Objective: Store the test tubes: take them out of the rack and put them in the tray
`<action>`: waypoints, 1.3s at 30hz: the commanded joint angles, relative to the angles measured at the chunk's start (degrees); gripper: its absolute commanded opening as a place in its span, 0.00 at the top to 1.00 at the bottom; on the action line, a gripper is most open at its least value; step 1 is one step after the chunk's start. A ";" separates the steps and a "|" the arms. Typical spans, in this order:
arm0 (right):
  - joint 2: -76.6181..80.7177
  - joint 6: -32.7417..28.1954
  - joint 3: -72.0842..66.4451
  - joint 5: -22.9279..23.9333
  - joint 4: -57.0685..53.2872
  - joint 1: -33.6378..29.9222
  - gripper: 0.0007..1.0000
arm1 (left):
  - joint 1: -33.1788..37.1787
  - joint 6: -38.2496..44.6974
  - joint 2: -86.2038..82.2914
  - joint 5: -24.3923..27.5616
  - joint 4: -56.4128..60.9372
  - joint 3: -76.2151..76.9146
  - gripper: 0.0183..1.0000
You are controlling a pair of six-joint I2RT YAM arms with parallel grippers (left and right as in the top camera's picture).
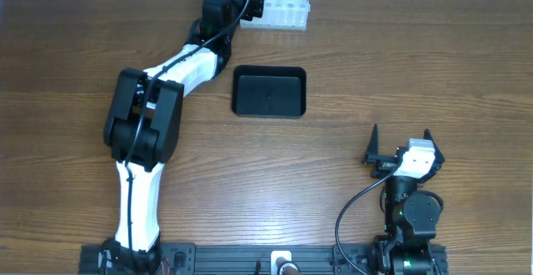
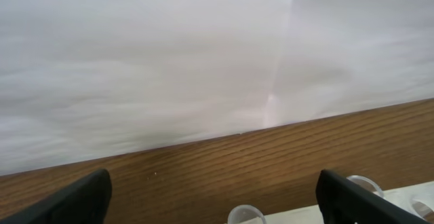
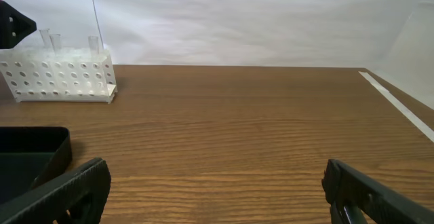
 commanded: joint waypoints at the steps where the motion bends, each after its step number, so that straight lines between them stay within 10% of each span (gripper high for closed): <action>1: -0.35 0.15 -0.42 -0.26 -0.09 -0.33 0.01 | 0.22 -0.61 2.64 -1.16 0.46 2.73 0.09; 39: -0.35 0.15 -0.42 -0.24 -0.09 -0.33 0.01 | -0.55 -0.63 6.47 -1.11 2.36 4.61 0.54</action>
